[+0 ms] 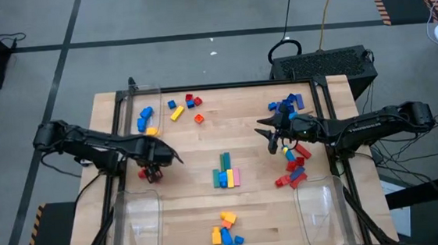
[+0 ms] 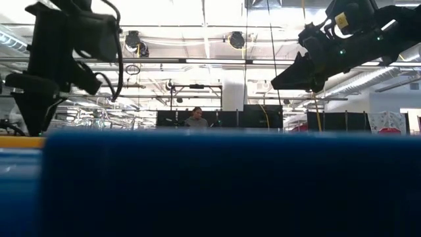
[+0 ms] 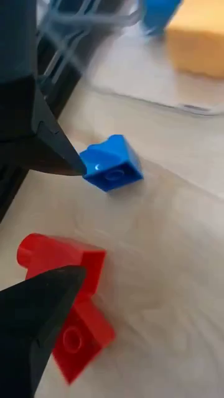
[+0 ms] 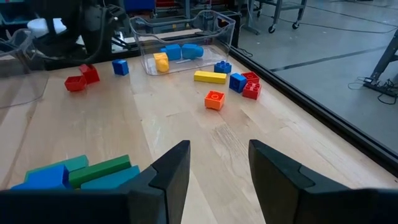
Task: Sort blocks by size
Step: Put the red one stud game piece into the top left transparent bin
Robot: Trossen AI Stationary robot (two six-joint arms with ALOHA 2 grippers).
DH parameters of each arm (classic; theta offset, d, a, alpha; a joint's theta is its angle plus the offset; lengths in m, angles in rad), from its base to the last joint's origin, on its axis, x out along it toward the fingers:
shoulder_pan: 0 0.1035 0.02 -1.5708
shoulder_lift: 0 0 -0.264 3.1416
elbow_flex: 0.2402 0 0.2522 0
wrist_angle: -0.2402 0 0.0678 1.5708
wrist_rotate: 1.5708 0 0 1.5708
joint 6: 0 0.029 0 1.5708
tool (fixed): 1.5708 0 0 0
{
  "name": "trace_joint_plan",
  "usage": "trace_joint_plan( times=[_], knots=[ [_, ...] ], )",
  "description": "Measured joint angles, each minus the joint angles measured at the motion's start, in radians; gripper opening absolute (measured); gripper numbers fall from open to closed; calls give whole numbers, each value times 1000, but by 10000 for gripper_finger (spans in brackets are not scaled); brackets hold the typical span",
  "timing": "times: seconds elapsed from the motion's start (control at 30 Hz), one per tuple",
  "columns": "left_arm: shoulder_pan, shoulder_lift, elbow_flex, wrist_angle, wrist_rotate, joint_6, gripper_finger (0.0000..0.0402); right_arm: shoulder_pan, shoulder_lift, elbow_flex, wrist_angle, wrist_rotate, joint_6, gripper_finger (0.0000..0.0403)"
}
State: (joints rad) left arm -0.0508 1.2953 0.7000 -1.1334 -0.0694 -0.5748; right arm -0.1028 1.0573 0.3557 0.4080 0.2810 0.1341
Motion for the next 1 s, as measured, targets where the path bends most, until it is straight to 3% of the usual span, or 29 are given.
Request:
trace_joint_plan(
  times=[0.23, 0.73, 1.0],
  knots=[
    [24, -1, -5, 8, 77, 14, 248, 0, 0, 0, -1, 0, -10, 148],
    [26, 17, -53, 30, 111, 6, 248, 0, 0, 0, -2, 0, -16, 148],
    [45, 19, -38, 258, 34, 28, 248, 0, 0, 0, 7, 0, -16, 148]
  ],
)
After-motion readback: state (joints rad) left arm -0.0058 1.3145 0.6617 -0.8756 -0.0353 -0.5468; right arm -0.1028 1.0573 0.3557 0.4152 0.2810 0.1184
